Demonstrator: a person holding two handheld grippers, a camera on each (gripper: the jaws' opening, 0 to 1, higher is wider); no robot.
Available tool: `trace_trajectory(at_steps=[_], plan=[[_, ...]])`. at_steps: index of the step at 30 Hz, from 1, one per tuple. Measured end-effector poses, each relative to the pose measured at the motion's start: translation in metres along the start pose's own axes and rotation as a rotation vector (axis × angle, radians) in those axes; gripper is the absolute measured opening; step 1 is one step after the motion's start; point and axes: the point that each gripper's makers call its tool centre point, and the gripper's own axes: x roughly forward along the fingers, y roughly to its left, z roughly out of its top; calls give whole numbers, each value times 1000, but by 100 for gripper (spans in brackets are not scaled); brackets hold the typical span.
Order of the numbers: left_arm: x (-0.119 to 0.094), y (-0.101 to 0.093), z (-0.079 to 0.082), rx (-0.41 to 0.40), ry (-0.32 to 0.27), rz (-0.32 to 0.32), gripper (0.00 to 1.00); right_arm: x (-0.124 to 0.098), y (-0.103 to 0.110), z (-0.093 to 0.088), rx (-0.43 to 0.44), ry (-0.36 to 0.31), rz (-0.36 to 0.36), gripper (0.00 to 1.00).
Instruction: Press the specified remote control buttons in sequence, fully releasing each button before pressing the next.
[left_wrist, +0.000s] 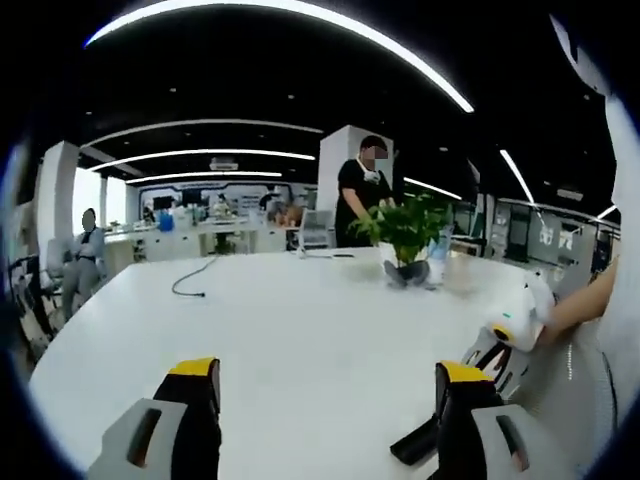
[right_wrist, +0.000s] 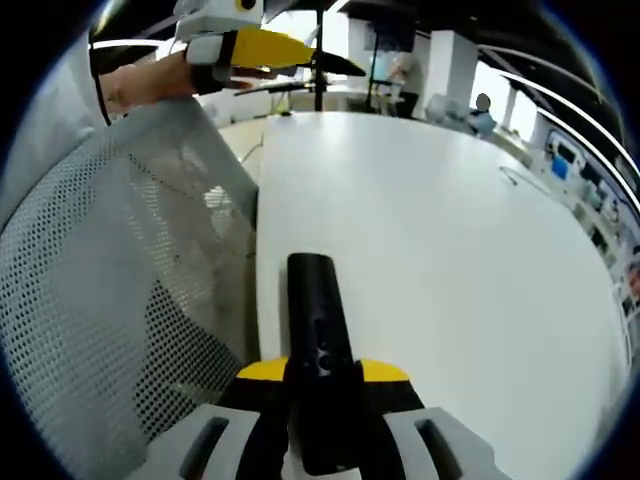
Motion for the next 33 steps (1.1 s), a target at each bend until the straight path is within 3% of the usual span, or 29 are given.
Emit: trace_trajectory(at_steps=[4, 10, 13, 18, 23, 27, 33], plan=[[-4, 7, 13, -27, -78, 28, 97, 0, 0, 0, 2, -1, -2, 21], [-12, 23, 18, -4, -119, 110, 100, 1, 0, 1, 5, -2, -8, 21], [-12, 22, 15, -13, -109, 108, 100, 1, -1, 2, 11, -9, -14, 22], [-10, 19, 12, 51, -84, 111, 100, 2, -1, 2, 19, -5, -18, 22], [-7, 8, 11, 146, -61, 92, 100, 1, -1, 2, 20, -11, -19, 22], [-10, 5, 23, 269, -108, 121, 100, 1, 2, 2, 12, 29, -24, 21], [-8, 0, 17, 220, -90, 68, 100, 1, 0, 2, 67, 75, -58, 21]])
